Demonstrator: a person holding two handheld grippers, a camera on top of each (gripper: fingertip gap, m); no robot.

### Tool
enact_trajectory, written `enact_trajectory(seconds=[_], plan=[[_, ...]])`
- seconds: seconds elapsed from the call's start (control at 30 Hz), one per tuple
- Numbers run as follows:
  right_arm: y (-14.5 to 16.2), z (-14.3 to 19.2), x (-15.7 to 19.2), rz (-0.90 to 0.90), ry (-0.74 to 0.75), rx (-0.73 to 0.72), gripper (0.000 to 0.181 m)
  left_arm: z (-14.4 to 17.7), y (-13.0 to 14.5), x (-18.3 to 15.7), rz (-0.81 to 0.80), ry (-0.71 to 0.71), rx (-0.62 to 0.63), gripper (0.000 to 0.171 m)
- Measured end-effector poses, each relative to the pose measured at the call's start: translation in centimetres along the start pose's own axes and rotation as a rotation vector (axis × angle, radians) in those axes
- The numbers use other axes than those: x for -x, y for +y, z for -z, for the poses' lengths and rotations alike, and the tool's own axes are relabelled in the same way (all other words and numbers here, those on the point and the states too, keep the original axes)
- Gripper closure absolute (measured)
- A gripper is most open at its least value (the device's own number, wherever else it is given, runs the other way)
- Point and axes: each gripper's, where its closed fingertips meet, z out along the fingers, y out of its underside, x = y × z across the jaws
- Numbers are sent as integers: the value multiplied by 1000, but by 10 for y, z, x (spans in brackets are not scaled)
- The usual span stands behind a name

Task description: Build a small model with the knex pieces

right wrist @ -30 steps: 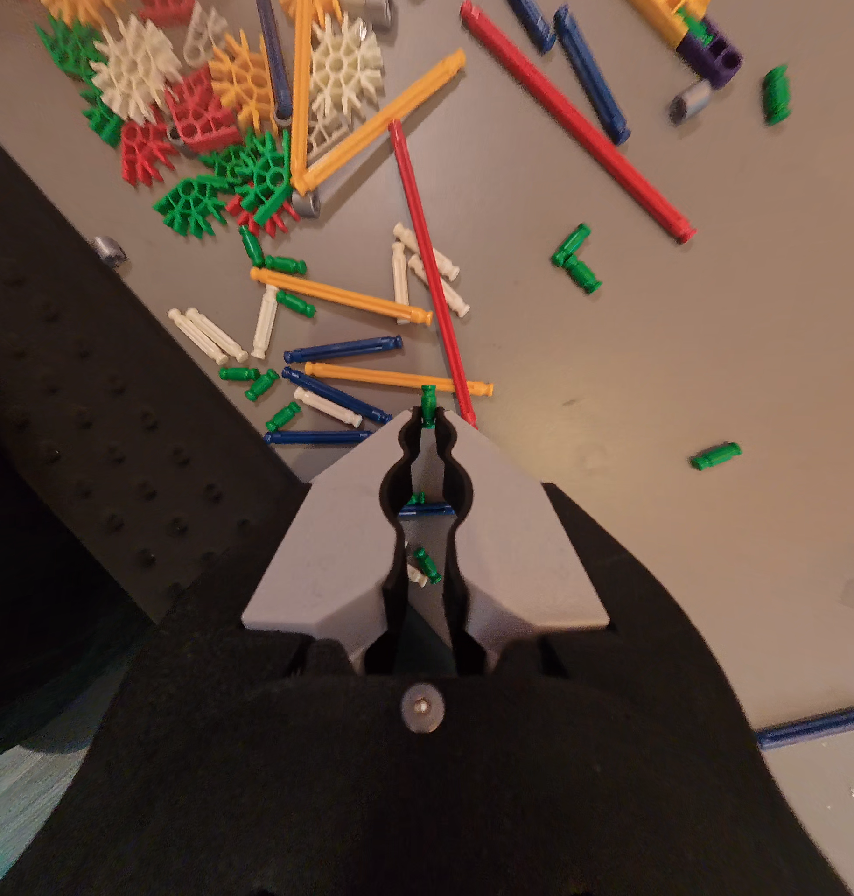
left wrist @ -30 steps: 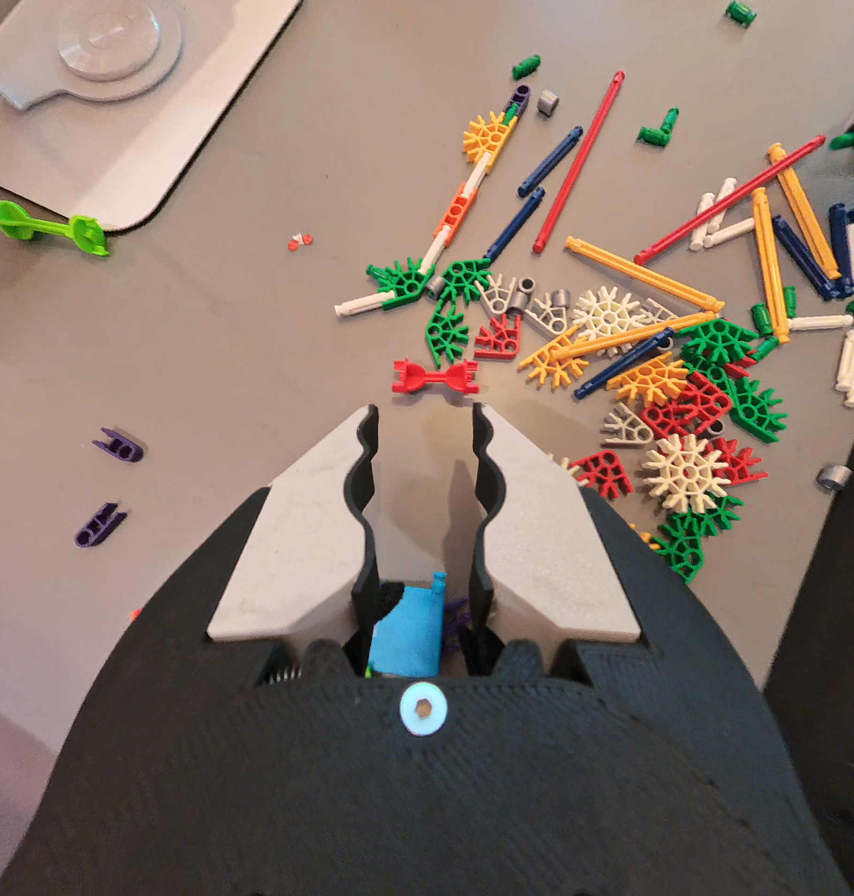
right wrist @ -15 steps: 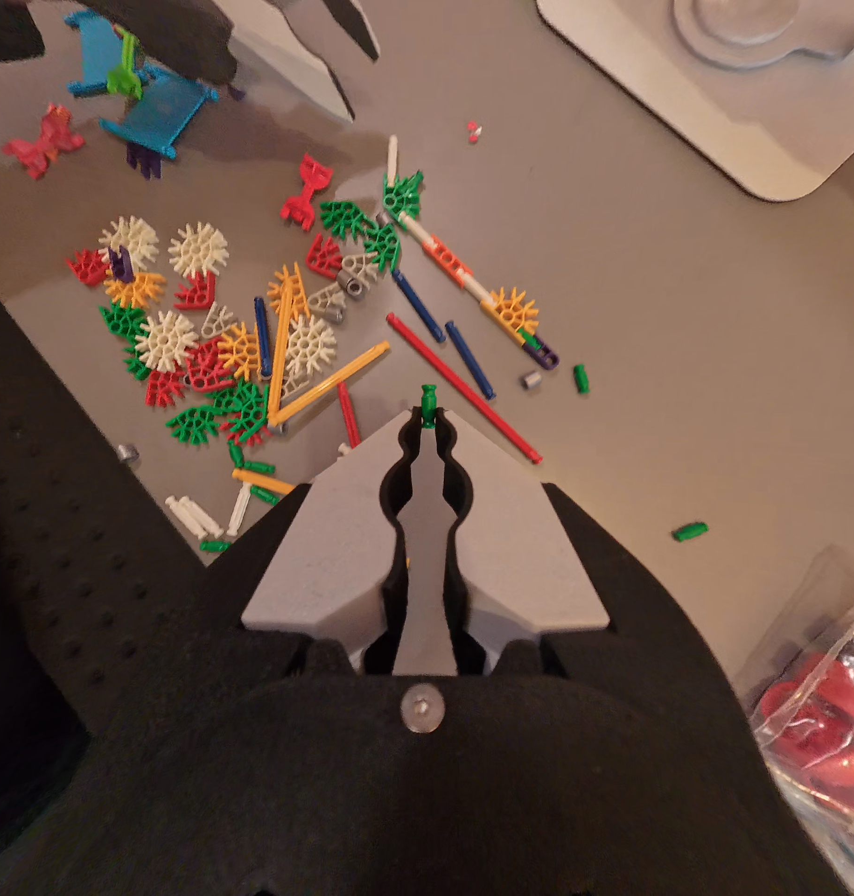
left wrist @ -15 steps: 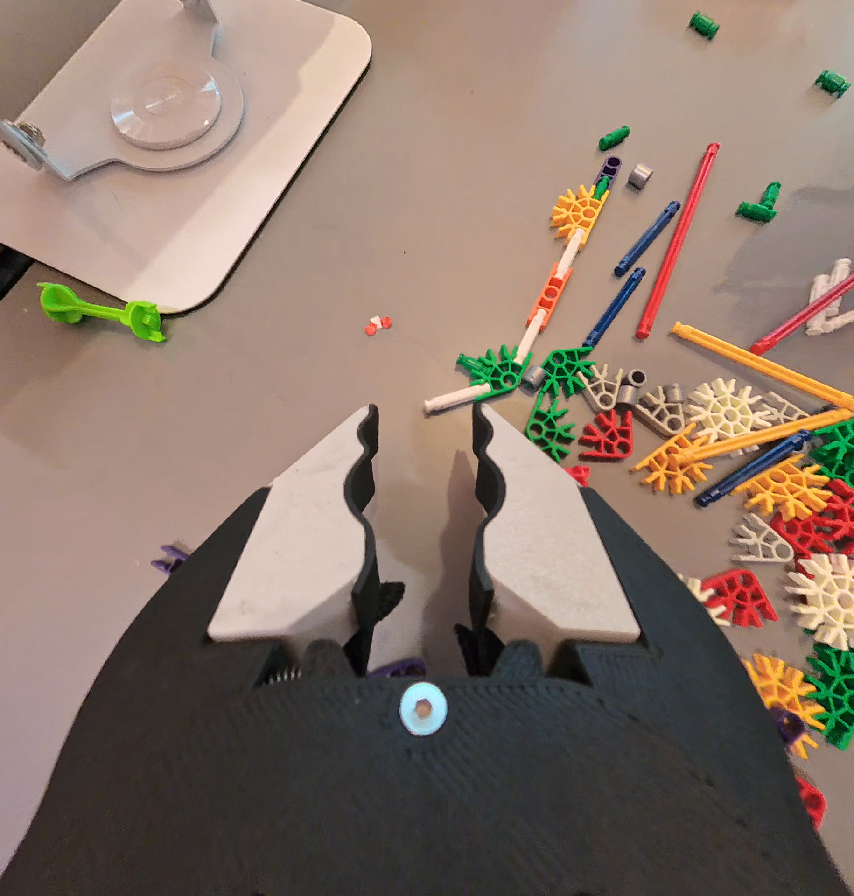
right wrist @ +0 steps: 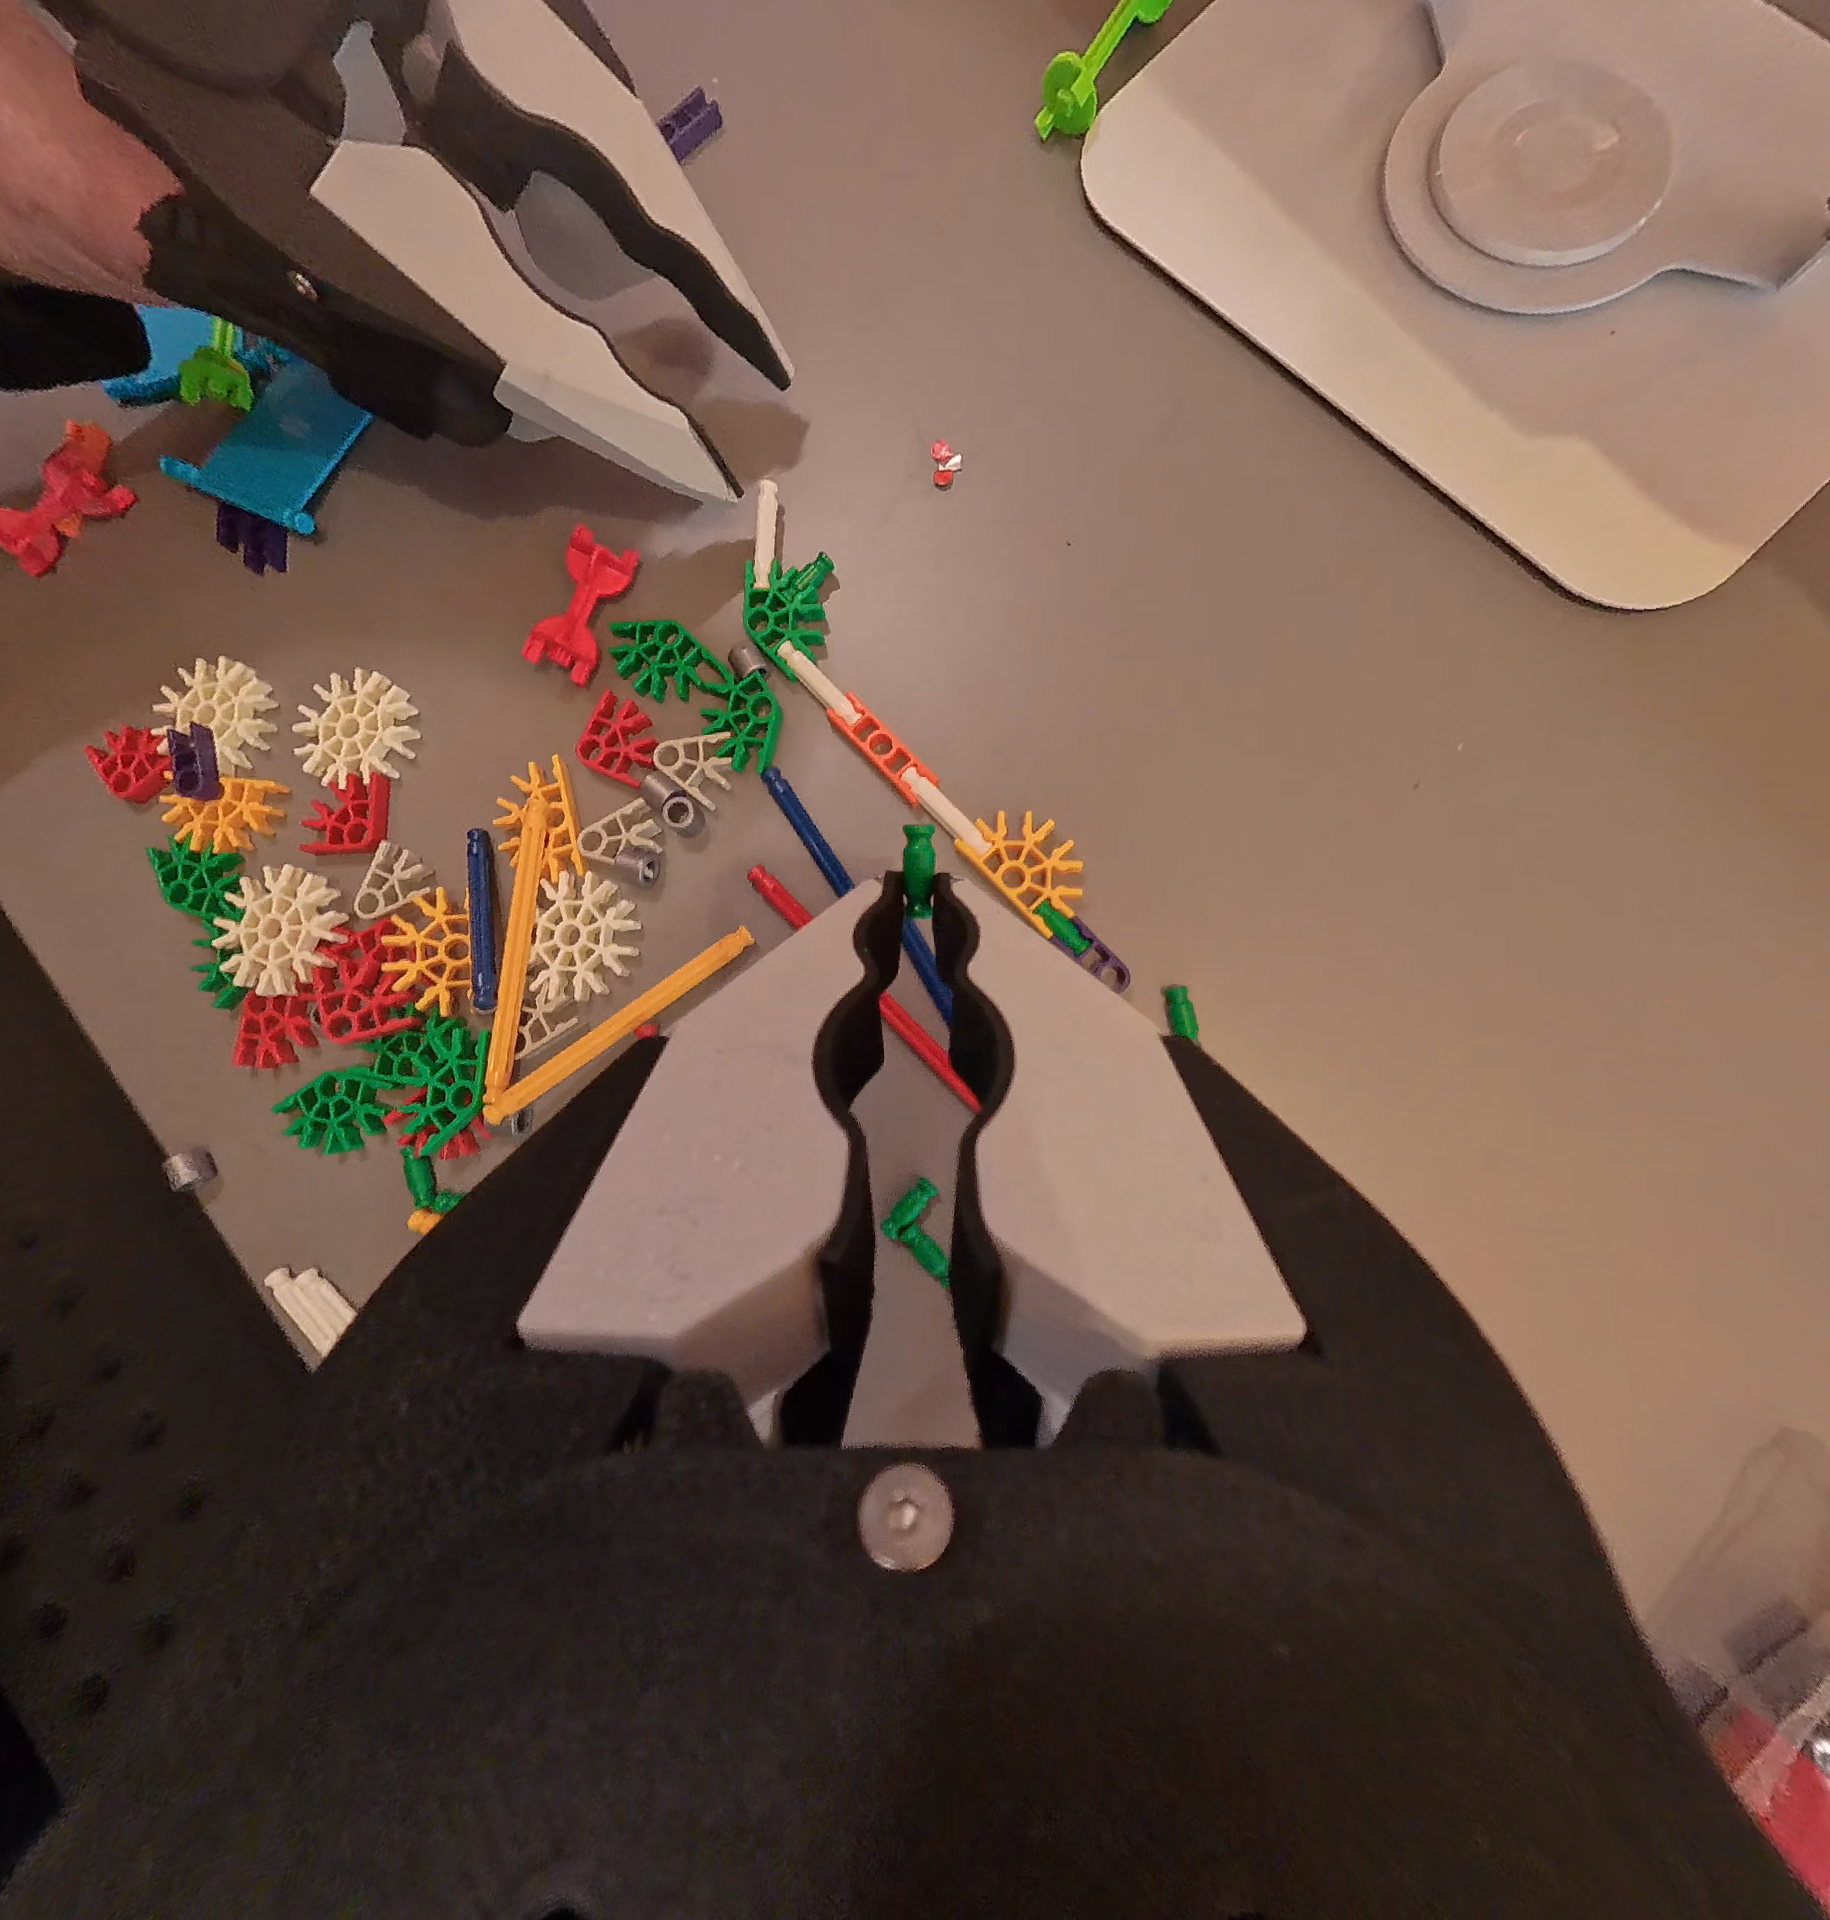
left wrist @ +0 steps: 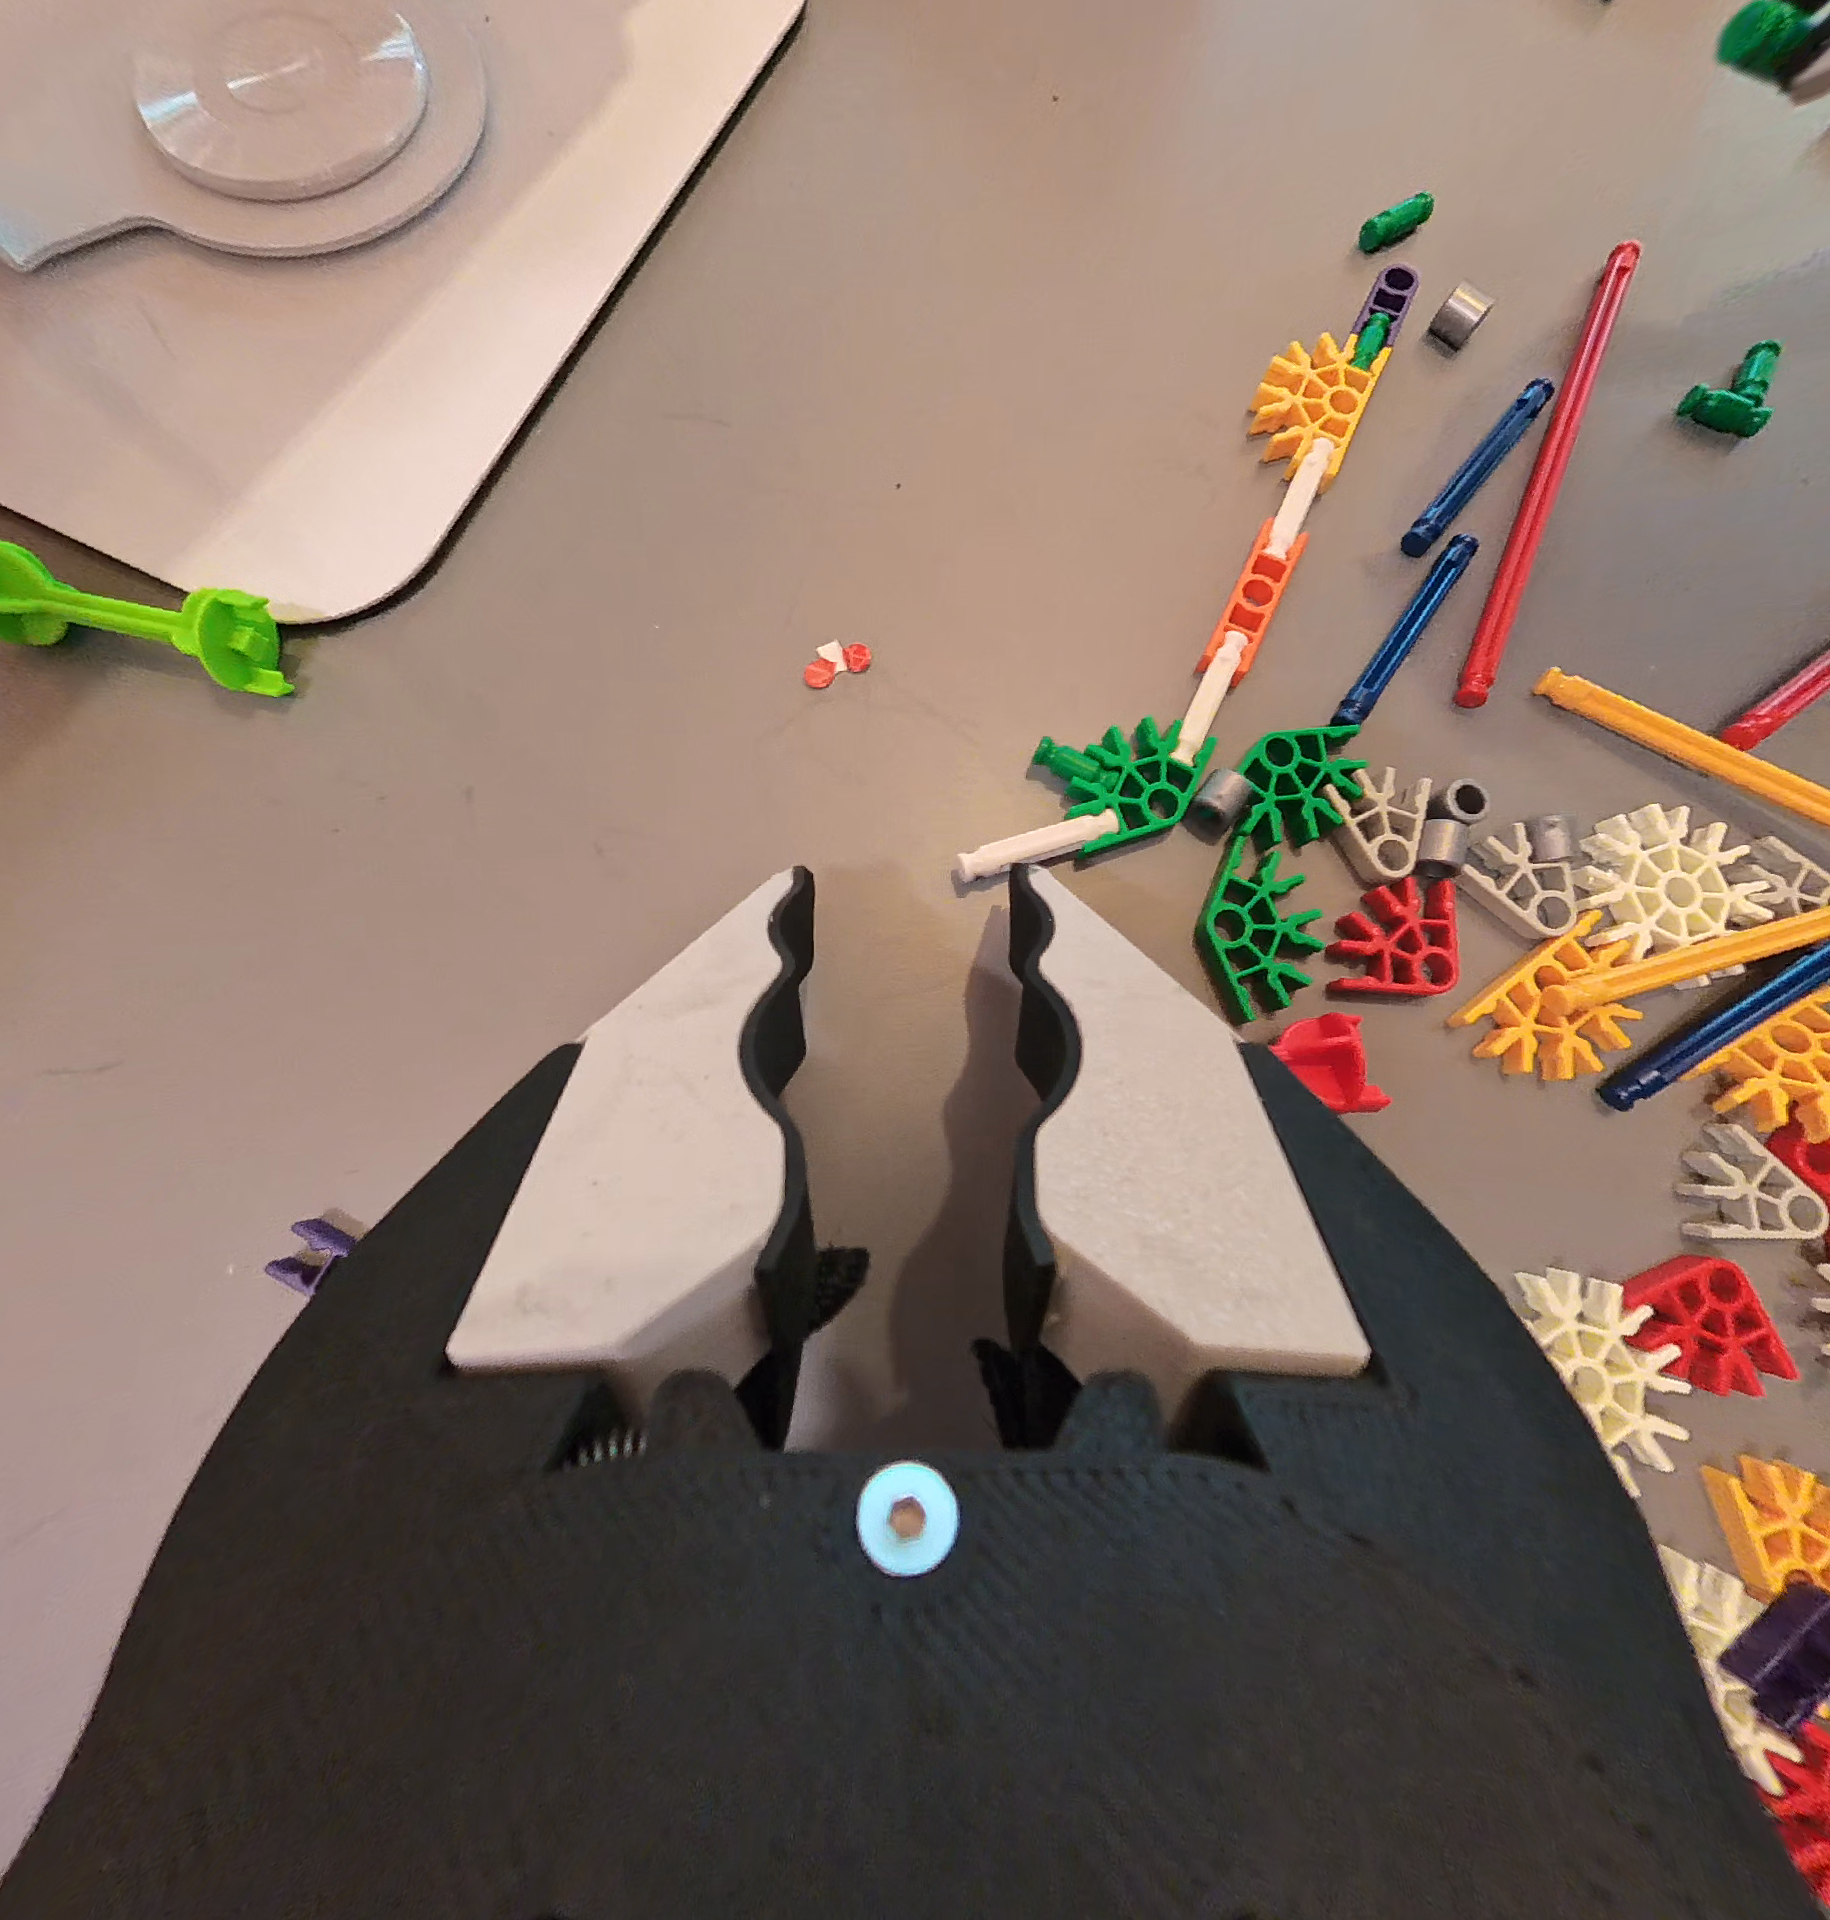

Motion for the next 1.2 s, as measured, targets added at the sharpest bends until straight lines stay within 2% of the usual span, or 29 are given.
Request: enact_trajectory(seconds=[0.23, 0.47, 0.67, 0.77, 0.97, 1.2], plan=[[-12, -18, -12, -91, -48, -17, 178, 2, -6, 4, 1, -5, -27, 137], [-8, -47, -15, -159, -116, 48, 178, -5, -15, -8, -35, 22, -41, 139], [5, -50, -32, -212, -113, 105, 178, -9, -41, -38, -107, 84, -81, 144], [8, -53, -31, -232, -161, 129, 178, -18, -48, -55, -166, 109, -65, 150], [10, -65, -25, -200, -150, 186, 178, -40, -44, -70, -241, 114, 7, 156], [17, -71, -25, -183, -115, 259, 178, -47, -35, -72, -251, 131, 44, 160]])
